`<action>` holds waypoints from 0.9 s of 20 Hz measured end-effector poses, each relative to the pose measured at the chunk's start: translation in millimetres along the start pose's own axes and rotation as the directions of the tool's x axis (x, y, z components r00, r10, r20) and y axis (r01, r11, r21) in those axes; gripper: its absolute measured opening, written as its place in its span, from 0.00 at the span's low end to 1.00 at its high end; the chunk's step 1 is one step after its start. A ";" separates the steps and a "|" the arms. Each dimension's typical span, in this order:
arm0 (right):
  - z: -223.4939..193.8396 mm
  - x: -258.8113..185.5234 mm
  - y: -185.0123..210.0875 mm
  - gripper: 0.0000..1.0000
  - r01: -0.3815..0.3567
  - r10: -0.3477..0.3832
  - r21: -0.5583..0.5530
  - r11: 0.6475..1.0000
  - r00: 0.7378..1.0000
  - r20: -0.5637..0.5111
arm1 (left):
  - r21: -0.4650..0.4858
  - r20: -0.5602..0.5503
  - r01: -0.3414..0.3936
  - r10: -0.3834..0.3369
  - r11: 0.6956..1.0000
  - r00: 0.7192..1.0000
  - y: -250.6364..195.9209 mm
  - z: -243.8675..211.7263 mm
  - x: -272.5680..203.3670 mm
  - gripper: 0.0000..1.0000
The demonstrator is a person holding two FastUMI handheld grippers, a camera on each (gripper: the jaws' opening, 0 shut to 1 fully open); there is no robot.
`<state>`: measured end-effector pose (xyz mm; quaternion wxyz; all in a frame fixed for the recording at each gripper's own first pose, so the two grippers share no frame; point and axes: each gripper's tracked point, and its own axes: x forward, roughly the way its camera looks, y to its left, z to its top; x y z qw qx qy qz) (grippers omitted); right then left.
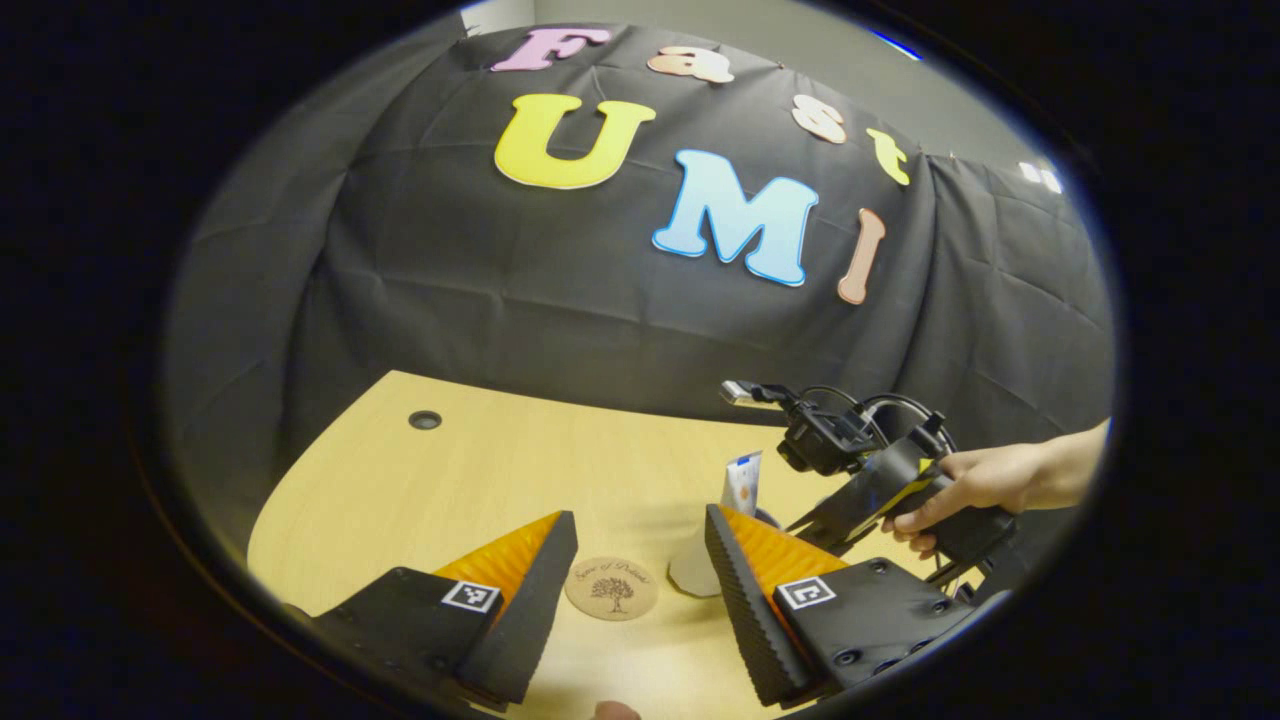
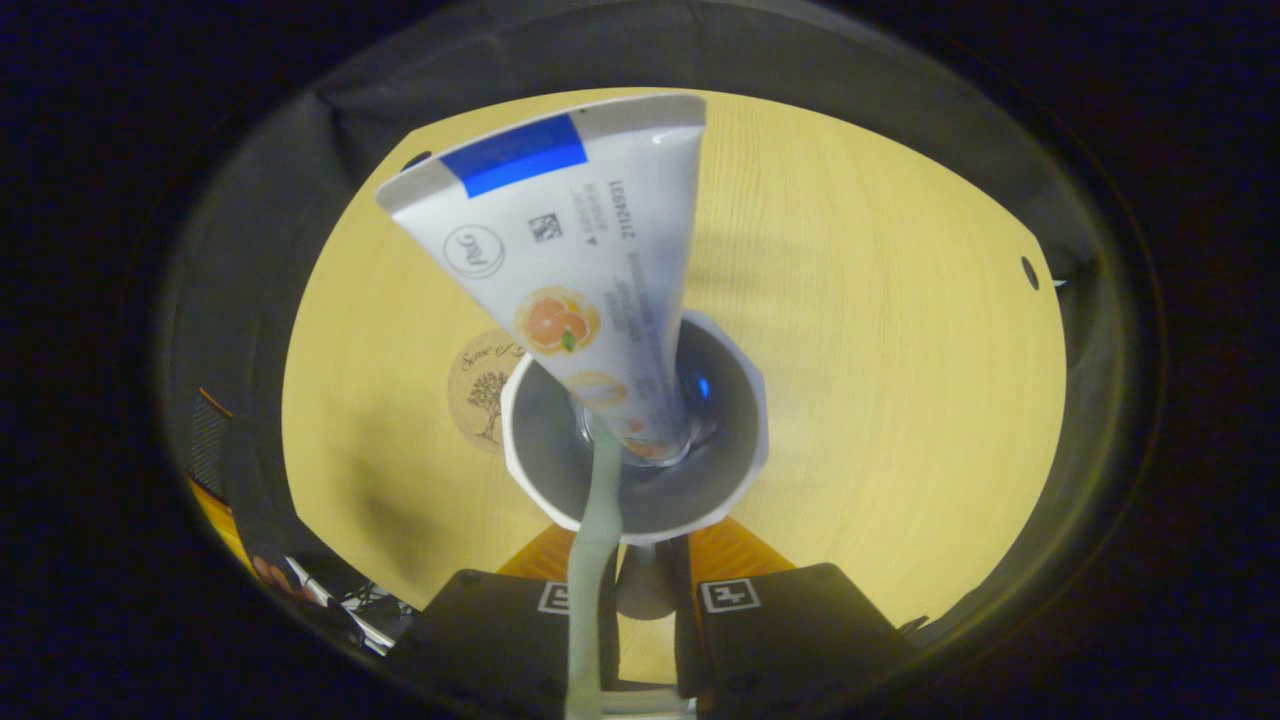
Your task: Put the toothbrush and toothpaste on the desktop into the cup, then pick up the cup and place it on the coaster on the desktop.
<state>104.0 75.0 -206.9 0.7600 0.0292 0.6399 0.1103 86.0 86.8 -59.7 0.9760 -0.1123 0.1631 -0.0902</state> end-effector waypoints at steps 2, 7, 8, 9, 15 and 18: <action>-0.2 -4.4 15.1 0.30 -0.026 0.026 -0.003 1.000 1.000 0.005 | -0.011 0.000 -0.011 0.011 1.000 1.000 6.5 -1.8 -4.0 0.86; 7.0 -6.1 51.4 0.30 -0.047 0.048 -0.046 0.998 0.998 0.026 | -0.019 -0.016 -0.035 0.035 0.999 0.999 27.7 -10.4 -22.9 0.84; 8.6 -4.5 58.4 0.30 -0.048 0.050 -0.052 0.997 0.998 0.031 | -0.019 -0.019 -0.041 0.041 0.999 0.999 33.8 -12.7 -27.3 0.86; 10.7 -1.8 64.7 0.31 -0.049 0.051 -0.058 0.997 0.998 0.032 | -0.020 -0.022 -0.050 0.050 0.999 0.999 40.0 -13.8 -31.8 0.86; 15.9 16.1 79.7 0.31 -0.010 0.011 -0.082 0.997 1.000 0.013 | -0.047 -0.039 -0.100 0.098 0.994 0.994 74.7 -23.2 -51.6 0.85; 18.5 16.9 82.9 0.31 0.006 -0.005 -0.090 0.996 1.000 0.008 | -0.058 -0.046 -0.110 0.108 0.992 0.993 85.6 -25.0 -54.7 0.87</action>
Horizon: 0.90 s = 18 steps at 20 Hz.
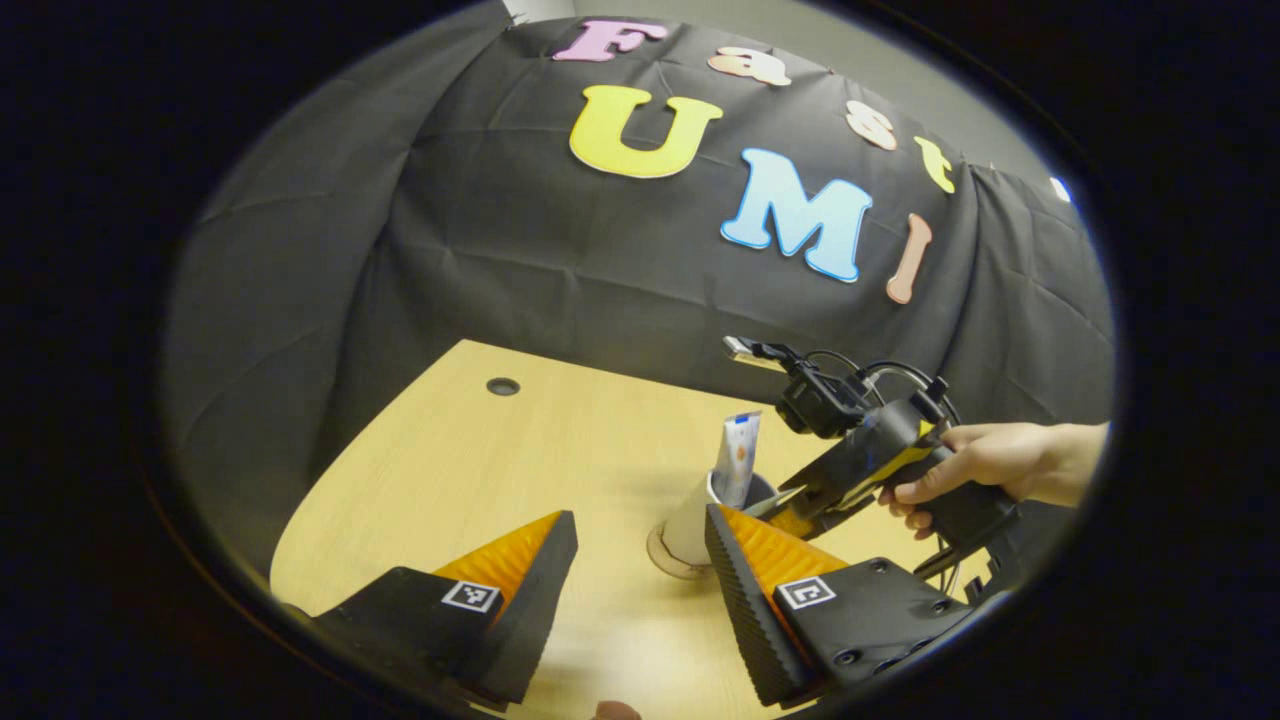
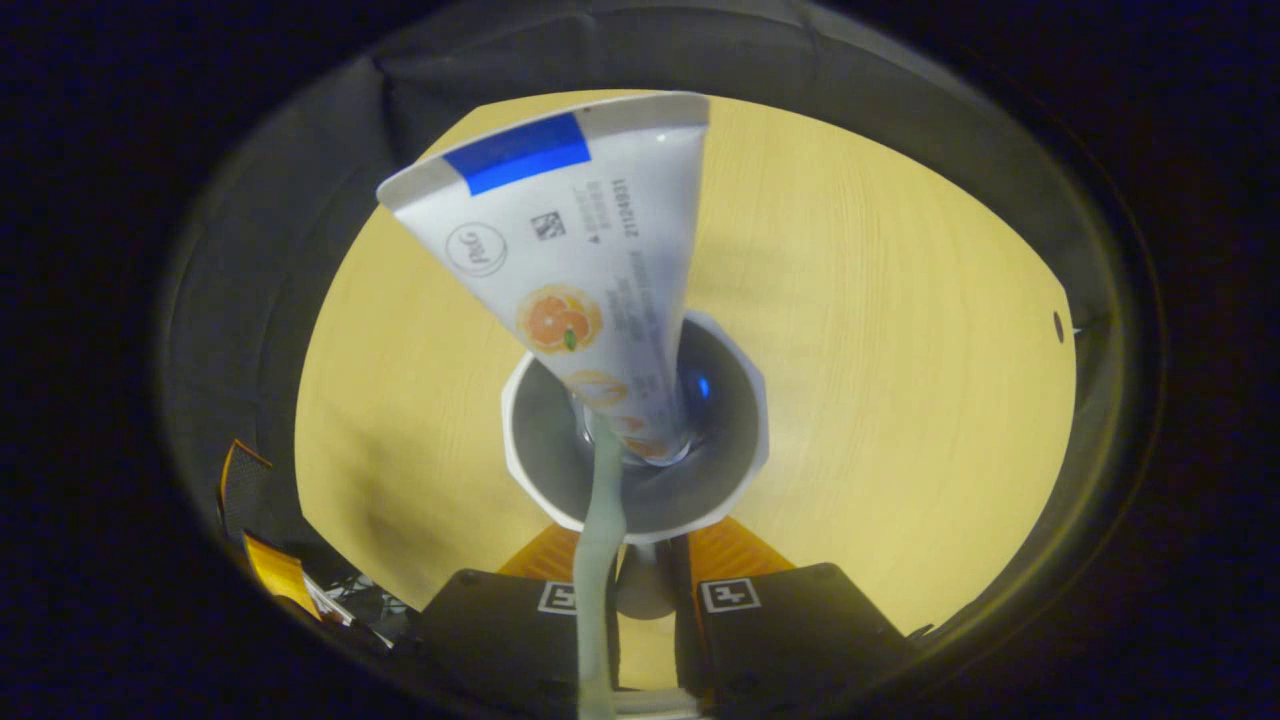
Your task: Put the toothbrush and toothpaste on the desktop into the cup, then pick up the cup and place it on the coaster on the desktop.
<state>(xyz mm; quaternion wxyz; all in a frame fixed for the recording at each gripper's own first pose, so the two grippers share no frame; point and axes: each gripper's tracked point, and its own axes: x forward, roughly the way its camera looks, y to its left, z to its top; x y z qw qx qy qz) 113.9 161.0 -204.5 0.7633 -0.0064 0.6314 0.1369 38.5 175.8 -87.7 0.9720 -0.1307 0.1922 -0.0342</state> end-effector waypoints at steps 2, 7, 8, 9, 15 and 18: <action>-0.2 0.2 0.4 0.30 0.010 -0.010 0.001 1.000 1.000 -0.018 | -0.003 0.000 -0.002 0.002 1.000 1.000 3.2 0.8 0.8 0.86; 2.9 -9.5 -3.8 0.39 0.034 -0.035 -0.036 0.999 0.999 -0.018 | -0.015 0.003 -0.001 0.001 1.000 1.000 6.0 1.8 3.0 0.86; 3.0 -9.8 -2.3 0.36 0.031 -0.031 -0.035 0.999 0.999 -0.014 | -0.017 0.003 0.000 0.000 1.000 1.000 5.4 1.8 3.7 0.86; 4.1 -12.1 -1.4 0.38 0.026 -0.026 -0.032 0.999 1.000 -0.005 | -0.017 0.003 0.001 -0.001 1.000 1.000 5.0 2.5 3.7 0.86; 3.1 -43.9 -2.9 0.79 0.015 -0.010 -0.048 0.999 0.996 0.094 | -0.006 0.022 0.000 0.000 1.000 1.000 -12.3 10.0 5.1 0.86; -4.6 -66.6 -7.7 0.96 0.000 0.011 -0.057 0.998 0.984 0.177 | 0.010 0.056 -0.005 0.005 1.000 0.998 -30.2 18.3 3.1 0.86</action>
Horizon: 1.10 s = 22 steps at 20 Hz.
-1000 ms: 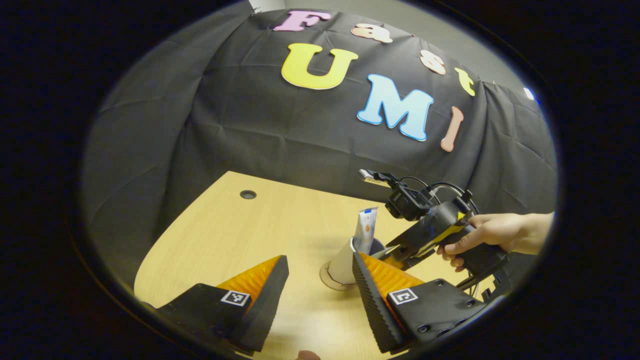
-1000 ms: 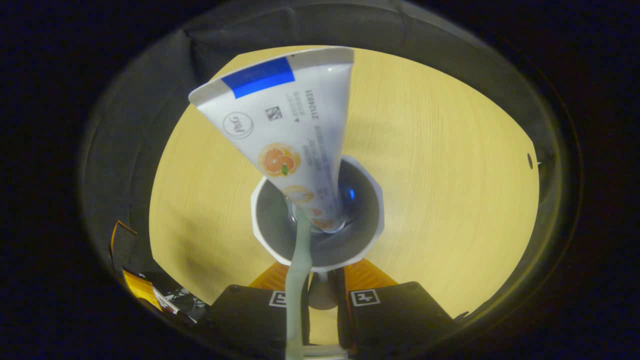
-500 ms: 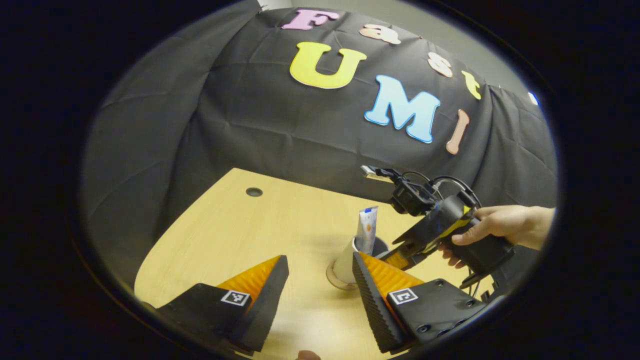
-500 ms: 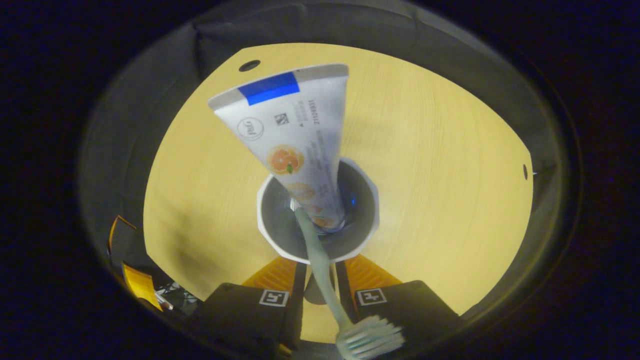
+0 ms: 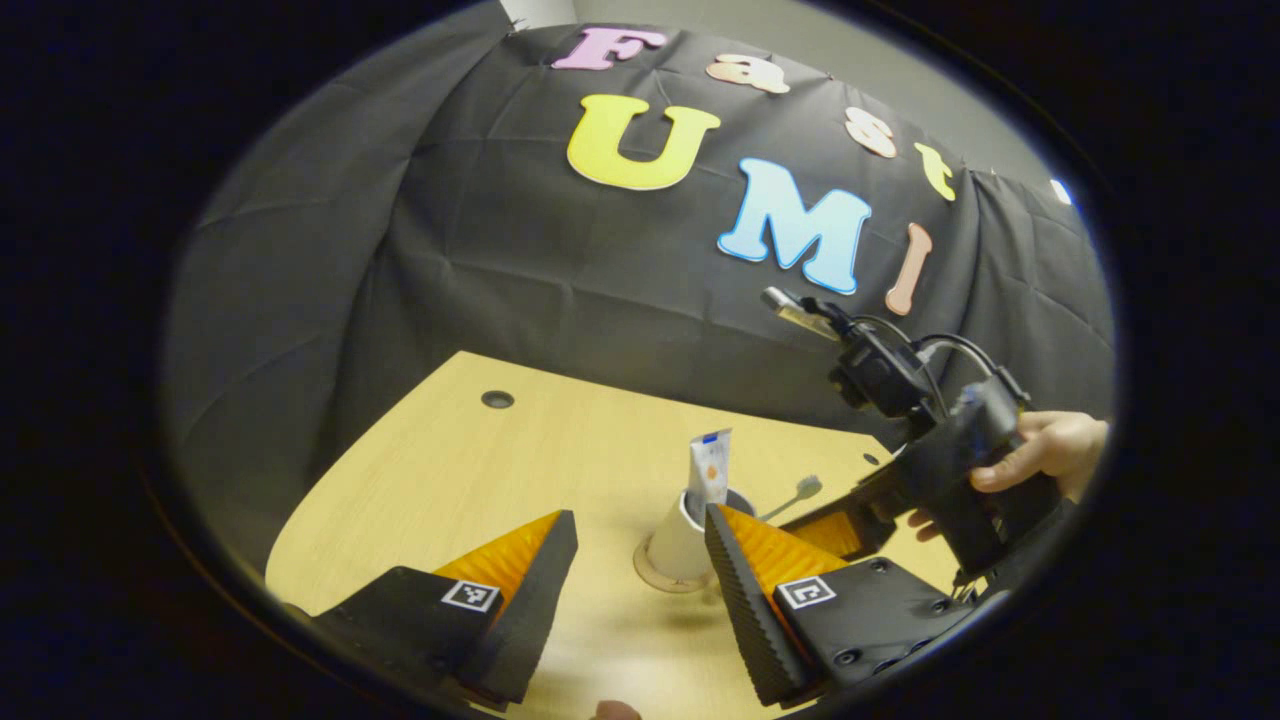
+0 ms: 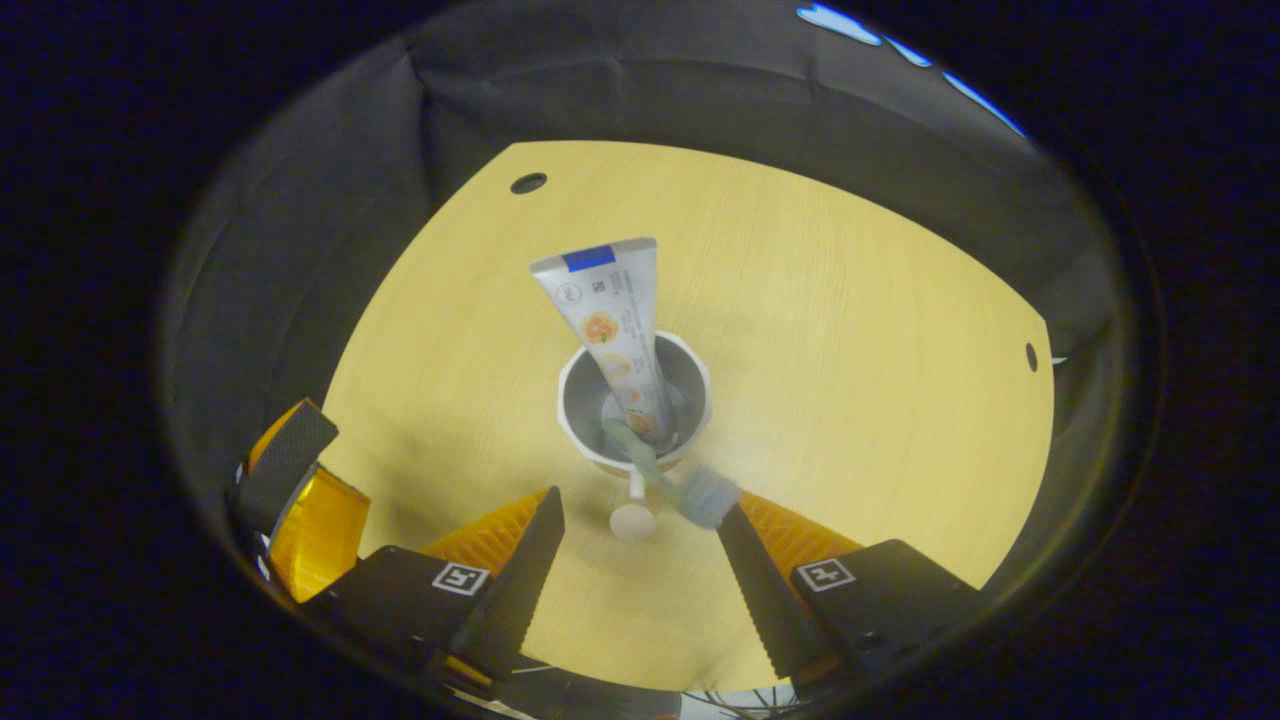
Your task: Put the toothbrush and toothpaste on the desktop into the cup, then pick up the cup and place it on the coaster on the desktop.
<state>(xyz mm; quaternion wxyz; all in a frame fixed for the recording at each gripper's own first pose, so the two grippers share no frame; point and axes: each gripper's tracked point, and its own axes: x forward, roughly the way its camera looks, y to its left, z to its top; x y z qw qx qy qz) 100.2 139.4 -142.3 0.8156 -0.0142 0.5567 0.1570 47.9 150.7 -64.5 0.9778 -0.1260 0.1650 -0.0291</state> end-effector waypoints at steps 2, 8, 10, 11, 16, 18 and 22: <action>-12.2 -15.9 -5.2 0.95 -0.028 0.027 0.014 1.000 0.998 0.055 | 0.016 0.027 -0.007 0.006 1.000 1.000 -14.3 6.8 -3.0 0.87; -42.6 -78.7 -43.8 0.96 -0.002 -0.019 0.062 0.998 0.940 0.341 | 0.088 0.162 -0.012 -0.002 0.996 0.987 -82.6 38.1 -23.6 0.86; -52.4 -103.4 -66.3 0.96 0.020 -0.052 0.074 0.997 0.886 0.460 | 0.113 0.224 0.013 -0.038 0.994 0.974 -117.8 46.2 -34.0 0.84; -56.7 -115.6 -78.7 0.96 0.040 -0.076 0.082 0.996 0.857 0.510 | 0.125 0.244 0.011 -0.042 0.992 0.969 -132.9 47.9 -38.7 0.84; -62.3 -193.8 -125.6 0.96 0.128 -0.181 0.129 0.983 0.642 0.745 | 0.183 0.291 -0.012 -0.042 0.983 0.956 -192.2 41.2 -57.9 0.85; -61.8 -218.9 -134.9 0.95 0.157 -0.213 0.150 0.976 0.561 0.800 | 0.189 0.303 -0.015 -0.044 0.982 0.952 -210.9 41.2 -65.7 0.84; -60.6 -250.3 -152.5 0.95 0.215 -0.265 0.185 0.959 0.445 0.856 | 0.186 0.323 -0.021 -0.041 0.982 0.946 -224.7 43.5 -74.0 0.84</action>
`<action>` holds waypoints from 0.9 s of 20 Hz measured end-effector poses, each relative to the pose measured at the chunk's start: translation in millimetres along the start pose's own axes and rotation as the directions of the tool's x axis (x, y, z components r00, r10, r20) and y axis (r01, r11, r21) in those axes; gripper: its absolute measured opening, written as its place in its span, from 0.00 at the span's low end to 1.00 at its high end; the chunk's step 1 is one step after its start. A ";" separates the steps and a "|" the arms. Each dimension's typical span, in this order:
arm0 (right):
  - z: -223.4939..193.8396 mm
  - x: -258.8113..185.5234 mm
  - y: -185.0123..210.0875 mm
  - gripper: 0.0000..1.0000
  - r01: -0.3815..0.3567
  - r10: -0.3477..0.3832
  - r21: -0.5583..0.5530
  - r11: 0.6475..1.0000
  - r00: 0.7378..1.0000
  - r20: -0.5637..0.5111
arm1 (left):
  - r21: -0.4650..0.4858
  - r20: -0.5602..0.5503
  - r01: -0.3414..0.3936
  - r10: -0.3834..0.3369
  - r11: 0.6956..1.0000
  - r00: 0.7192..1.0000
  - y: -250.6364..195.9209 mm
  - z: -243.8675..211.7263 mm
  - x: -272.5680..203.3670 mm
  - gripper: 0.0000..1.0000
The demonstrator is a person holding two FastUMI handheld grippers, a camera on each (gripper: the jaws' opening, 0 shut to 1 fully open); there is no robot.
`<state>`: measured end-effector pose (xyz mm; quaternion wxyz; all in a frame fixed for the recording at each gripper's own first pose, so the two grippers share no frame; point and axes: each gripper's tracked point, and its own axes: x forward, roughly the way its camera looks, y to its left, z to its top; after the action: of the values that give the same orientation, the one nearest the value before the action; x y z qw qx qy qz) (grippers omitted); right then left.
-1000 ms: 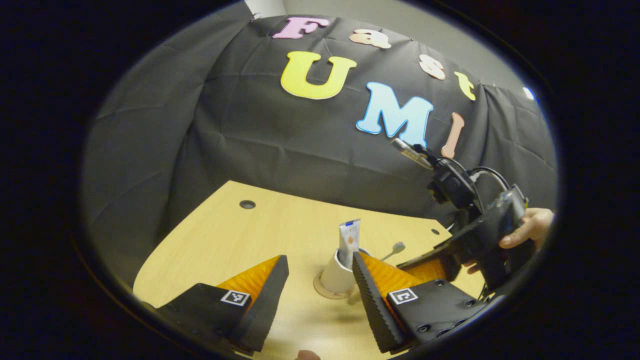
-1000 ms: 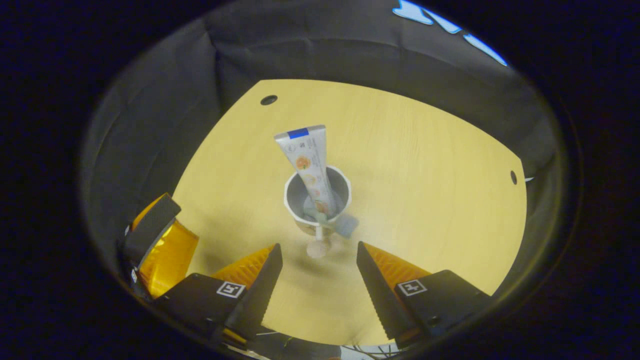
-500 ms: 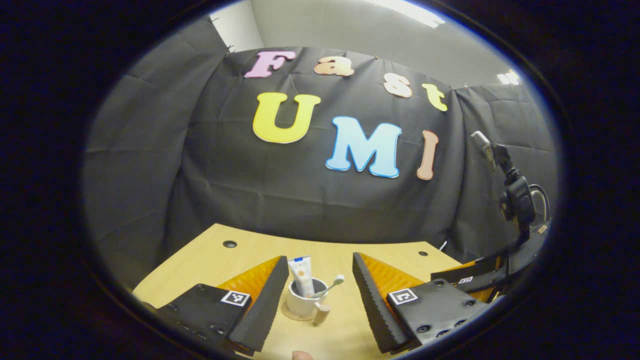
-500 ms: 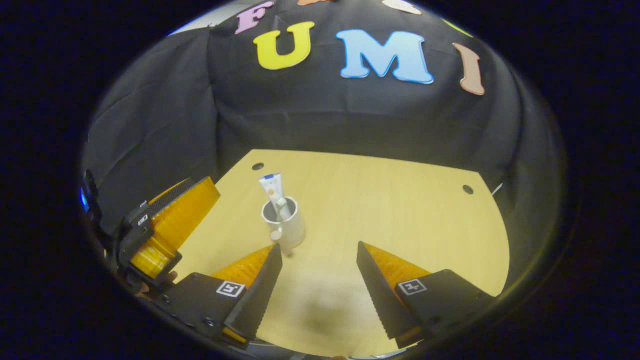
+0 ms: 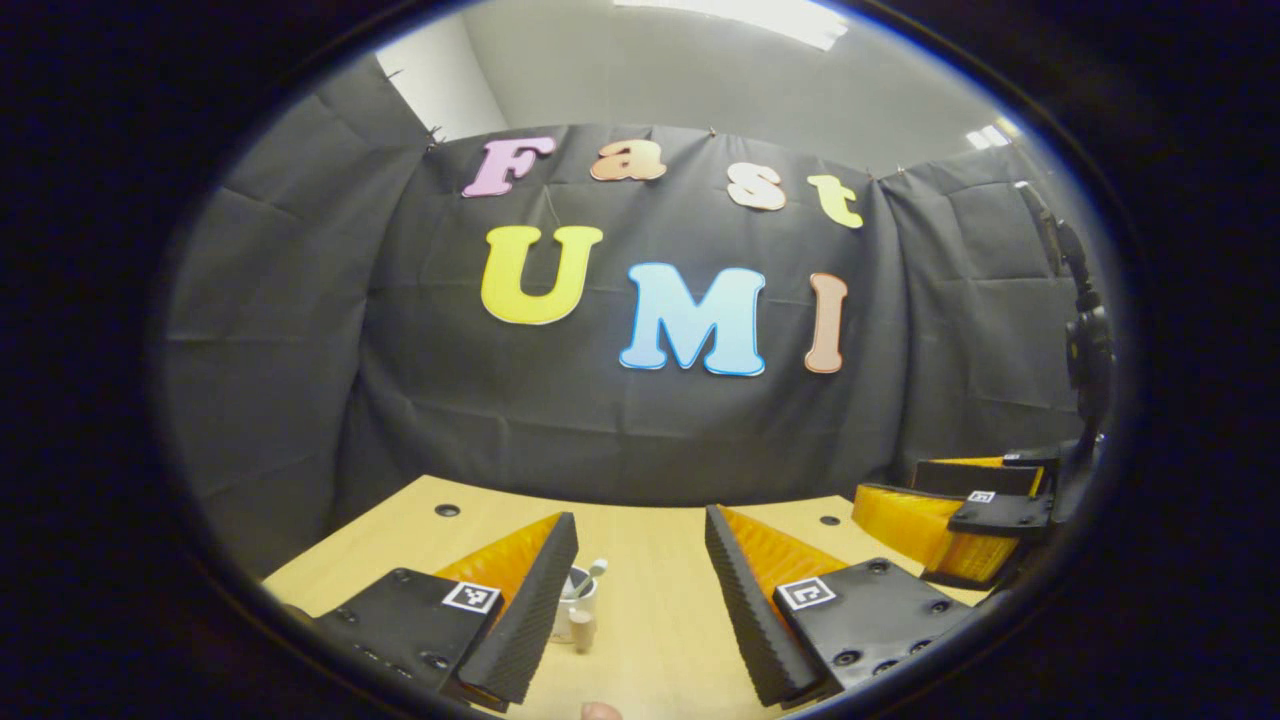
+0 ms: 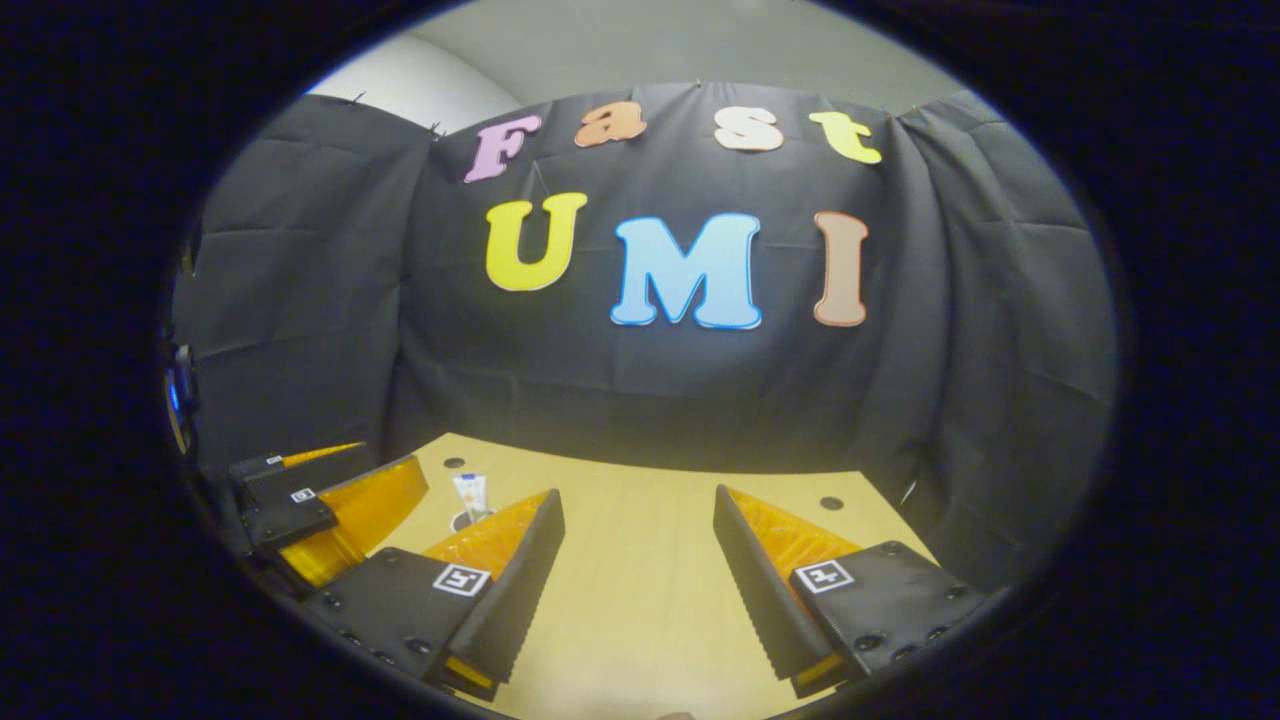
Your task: Put the toothbrush and toothpaste on the desktop into the cup, then pick up the cup and place it on the coaster on the desktop.
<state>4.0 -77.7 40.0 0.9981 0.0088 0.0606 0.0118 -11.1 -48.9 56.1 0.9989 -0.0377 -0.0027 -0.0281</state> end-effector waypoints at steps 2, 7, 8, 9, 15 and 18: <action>8.1 0.0 -9.3 0.95 0.037 -0.037 -0.013 0.999 0.999 0.040 | 0.009 0.004 0.001 -0.001 1.000 1.000 -1.1 3.0 -2.7 0.84; 16.6 -9.8 -18.4 0.95 0.095 -0.094 -0.003 0.995 0.990 0.100 | 0.031 0.027 0.004 -0.005 1.000 1.000 -1.2 16.0 -14.0 0.84; 16.2 -9.7 -20.2 0.95 0.103 -0.102 -0.005 0.995 0.989 0.106 | 0.031 0.026 0.007 -0.008 0.999 1.000 -1.0 15.3 -15.4 0.84; 19.0 -9.8 -19.7 0.95 0.102 -0.100 -0.009 0.995 0.988 0.115 | 0.030 0.024 0.008 -0.009 1.000 1.000 -0.5 15.0 -17.0 0.84; 23.6 -14.8 -17.9 0.95 0.092 -0.086 -0.039 0.995 0.986 0.140 | 0.022 0.042 -0.012 0.011 1.000 0.999 5.8 22.1 -29.1 0.84; 26.1 -18.9 -13.9 0.95 0.086 -0.079 -0.039 0.995 0.985 0.152 | 0.022 0.046 -0.017 0.016 1.000 0.999 6.5 24.0 -35.4 0.84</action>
<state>-11.3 -92.5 67.9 0.9993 -0.0157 -0.0147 -0.0291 -46.1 -38.6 79.2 0.9991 -0.0273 -0.0257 -0.0188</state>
